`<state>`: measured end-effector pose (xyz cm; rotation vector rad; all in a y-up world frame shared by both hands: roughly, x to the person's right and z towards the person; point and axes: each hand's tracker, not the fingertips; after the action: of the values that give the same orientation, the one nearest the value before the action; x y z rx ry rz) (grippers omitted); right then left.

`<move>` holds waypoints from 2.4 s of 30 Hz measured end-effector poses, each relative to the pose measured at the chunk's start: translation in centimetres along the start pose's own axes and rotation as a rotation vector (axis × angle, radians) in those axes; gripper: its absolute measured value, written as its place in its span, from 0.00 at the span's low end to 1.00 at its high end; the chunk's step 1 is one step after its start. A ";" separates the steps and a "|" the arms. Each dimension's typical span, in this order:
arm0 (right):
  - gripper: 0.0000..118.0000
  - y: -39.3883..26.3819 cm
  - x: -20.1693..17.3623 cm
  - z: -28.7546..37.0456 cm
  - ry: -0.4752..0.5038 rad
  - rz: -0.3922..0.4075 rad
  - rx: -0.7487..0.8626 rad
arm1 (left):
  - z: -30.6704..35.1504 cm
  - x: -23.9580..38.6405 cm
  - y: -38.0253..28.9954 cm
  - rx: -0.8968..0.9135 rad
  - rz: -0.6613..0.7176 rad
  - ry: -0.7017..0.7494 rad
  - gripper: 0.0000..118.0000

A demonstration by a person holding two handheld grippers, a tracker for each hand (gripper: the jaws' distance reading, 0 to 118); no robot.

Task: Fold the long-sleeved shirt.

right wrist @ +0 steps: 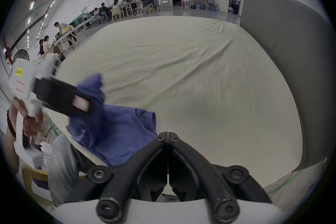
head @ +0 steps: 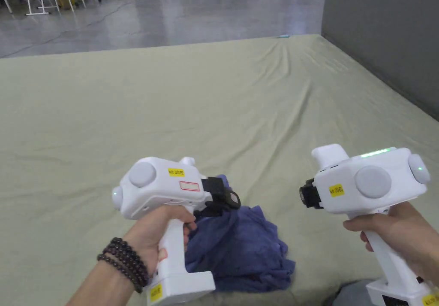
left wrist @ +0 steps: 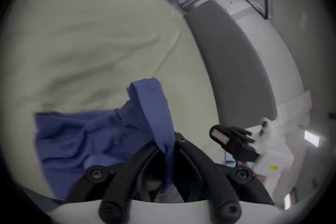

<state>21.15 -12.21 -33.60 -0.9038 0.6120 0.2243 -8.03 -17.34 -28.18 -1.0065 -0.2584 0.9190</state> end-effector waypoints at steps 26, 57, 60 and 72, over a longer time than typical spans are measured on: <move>0.00 -0.7 -1.7 -0.4 0.019 0.038 -0.022 | 5.4 -3.7 -9.0 0.340 -0.574 0.573 0.00; 0.00 1.1 -3.5 -1.5 0.202 -0.111 -0.016 | 10.3 -0.7 -6.8 0.409 -0.533 0.244 0.00; 0.00 1.2 -6.1 -4.2 0.257 -0.106 -0.069 | 11.9 -3.2 -6.0 0.417 -0.445 0.283 0.00; 0.00 -3.1 -3.8 -11.4 0.250 -0.128 -0.299 | 11.2 -11.9 -5.9 0.292 -0.146 0.169 0.51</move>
<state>14.77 -22.80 -34.59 -1.2676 0.7613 0.0879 -18.62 -20.74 -14.82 -0.7780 -0.0513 0.7100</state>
